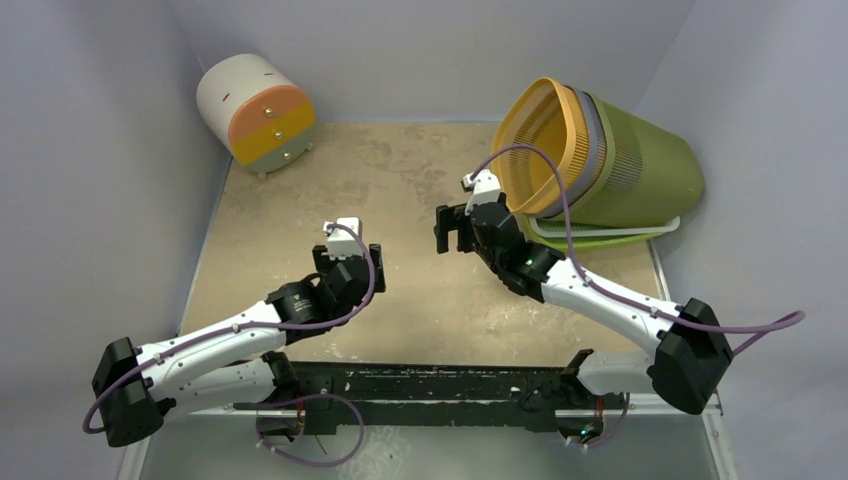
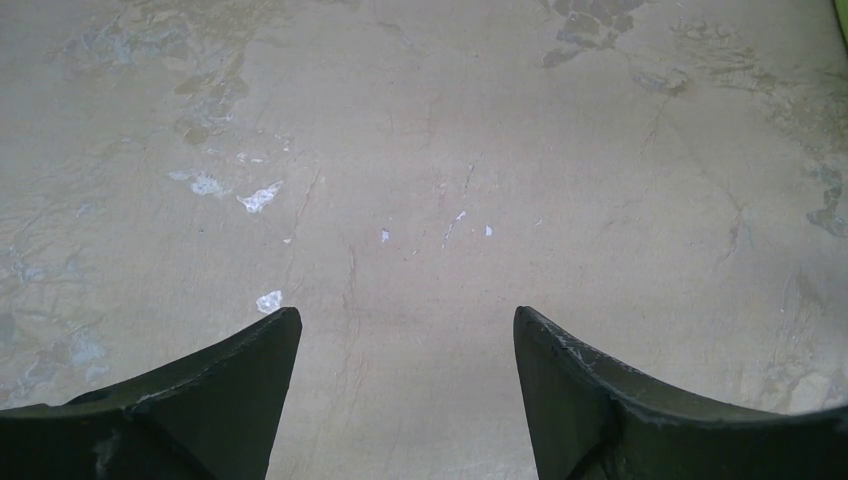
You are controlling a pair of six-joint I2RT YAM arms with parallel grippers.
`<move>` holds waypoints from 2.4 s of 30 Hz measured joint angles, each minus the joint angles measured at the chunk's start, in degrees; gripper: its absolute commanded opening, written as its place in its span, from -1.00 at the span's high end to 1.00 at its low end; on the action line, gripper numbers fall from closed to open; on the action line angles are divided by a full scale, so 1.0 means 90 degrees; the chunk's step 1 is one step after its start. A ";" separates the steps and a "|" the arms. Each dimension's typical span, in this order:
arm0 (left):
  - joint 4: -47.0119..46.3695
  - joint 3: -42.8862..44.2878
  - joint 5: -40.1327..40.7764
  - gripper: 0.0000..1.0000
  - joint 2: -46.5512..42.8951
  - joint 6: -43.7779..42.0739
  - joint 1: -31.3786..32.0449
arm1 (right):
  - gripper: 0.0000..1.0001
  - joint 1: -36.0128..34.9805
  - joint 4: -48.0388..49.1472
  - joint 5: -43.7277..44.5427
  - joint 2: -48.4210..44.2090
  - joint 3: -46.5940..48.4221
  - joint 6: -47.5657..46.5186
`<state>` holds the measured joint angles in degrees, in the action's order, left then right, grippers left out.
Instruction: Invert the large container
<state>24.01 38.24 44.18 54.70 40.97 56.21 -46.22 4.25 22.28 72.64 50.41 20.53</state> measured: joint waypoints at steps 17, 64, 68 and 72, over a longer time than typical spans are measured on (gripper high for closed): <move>-0.0141 -0.0126 -0.0151 -0.47 -0.0257 -0.0007 0.0000 | -0.93 0.0000 -0.0617 0.0318 -0.0007 0.0682 -0.0267; -0.1144 -0.0848 -0.1025 -0.42 0.0369 0.0049 0.0000 | -0.67 0.1314 -0.3415 0.3932 0.1146 0.4930 -0.1851; -0.1195 -0.0908 -0.1035 -0.42 0.0357 0.0051 0.0000 | -0.64 0.1654 -0.3383 0.3973 0.1362 0.4935 -0.1855; -0.1231 -0.0967 -0.1035 -0.42 0.0325 0.0051 0.0000 | -0.56 0.1732 -0.3223 0.3971 0.1392 0.4799 -0.1928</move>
<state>12.93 29.54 34.87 57.63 41.43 56.21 -30.63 -24.75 58.02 85.17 93.60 3.18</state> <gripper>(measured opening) 0.713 0.808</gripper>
